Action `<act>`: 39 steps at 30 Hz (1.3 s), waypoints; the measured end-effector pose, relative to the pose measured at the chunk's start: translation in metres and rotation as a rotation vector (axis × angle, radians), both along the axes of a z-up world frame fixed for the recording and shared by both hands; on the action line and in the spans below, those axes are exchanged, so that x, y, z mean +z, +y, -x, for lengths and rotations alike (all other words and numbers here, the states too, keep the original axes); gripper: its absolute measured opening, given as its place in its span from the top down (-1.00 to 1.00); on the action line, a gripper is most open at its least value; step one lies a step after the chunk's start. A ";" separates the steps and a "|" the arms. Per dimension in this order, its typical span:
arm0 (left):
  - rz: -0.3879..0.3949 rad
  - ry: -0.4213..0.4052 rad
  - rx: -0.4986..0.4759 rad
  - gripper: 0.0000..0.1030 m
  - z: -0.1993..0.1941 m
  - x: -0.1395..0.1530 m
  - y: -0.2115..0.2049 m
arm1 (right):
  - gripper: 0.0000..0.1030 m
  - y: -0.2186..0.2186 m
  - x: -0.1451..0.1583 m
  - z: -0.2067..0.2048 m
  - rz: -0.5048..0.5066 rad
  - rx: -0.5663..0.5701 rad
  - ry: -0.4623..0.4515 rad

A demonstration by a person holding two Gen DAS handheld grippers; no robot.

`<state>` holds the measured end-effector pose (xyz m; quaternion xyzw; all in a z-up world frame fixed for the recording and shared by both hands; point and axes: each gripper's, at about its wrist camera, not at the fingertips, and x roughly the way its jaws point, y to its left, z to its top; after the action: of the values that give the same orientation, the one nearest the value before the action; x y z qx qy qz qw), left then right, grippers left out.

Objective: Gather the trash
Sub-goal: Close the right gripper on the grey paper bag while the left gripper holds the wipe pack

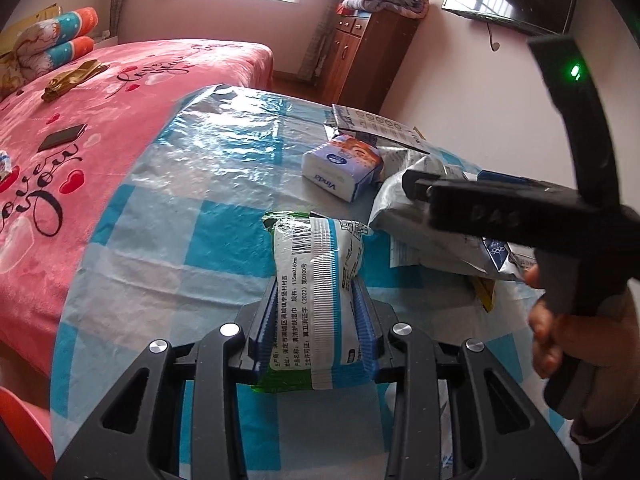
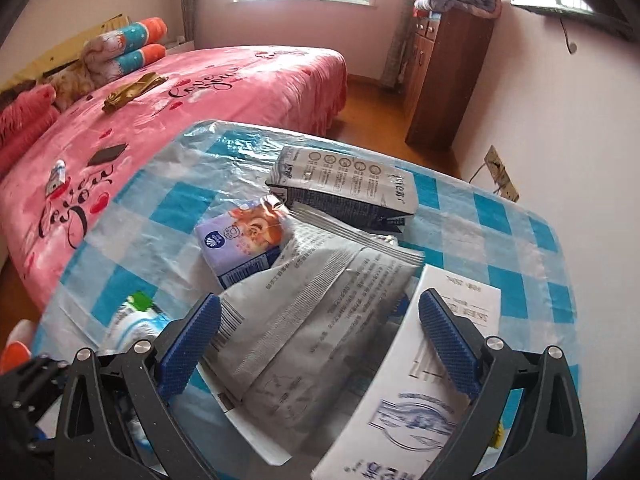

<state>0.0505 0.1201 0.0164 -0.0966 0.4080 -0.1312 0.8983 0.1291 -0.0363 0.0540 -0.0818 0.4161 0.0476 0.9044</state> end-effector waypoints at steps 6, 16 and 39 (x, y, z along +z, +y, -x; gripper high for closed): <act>0.008 0.003 0.008 0.28 0.009 0.000 0.006 | -0.67 -0.010 -0.005 0.004 0.002 -0.001 -0.041; 0.029 0.016 -0.012 0.28 0.022 -0.002 0.006 | -0.53 -0.022 -0.008 0.028 0.062 0.093 -0.063; 0.040 0.016 -0.007 0.28 0.026 -0.002 0.004 | -0.61 -0.009 -0.022 0.012 -0.016 0.004 -0.028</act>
<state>0.0242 0.1238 0.0141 -0.1145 0.4127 -0.1415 0.8925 0.1170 -0.0456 0.0324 -0.0762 0.4029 0.0515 0.9106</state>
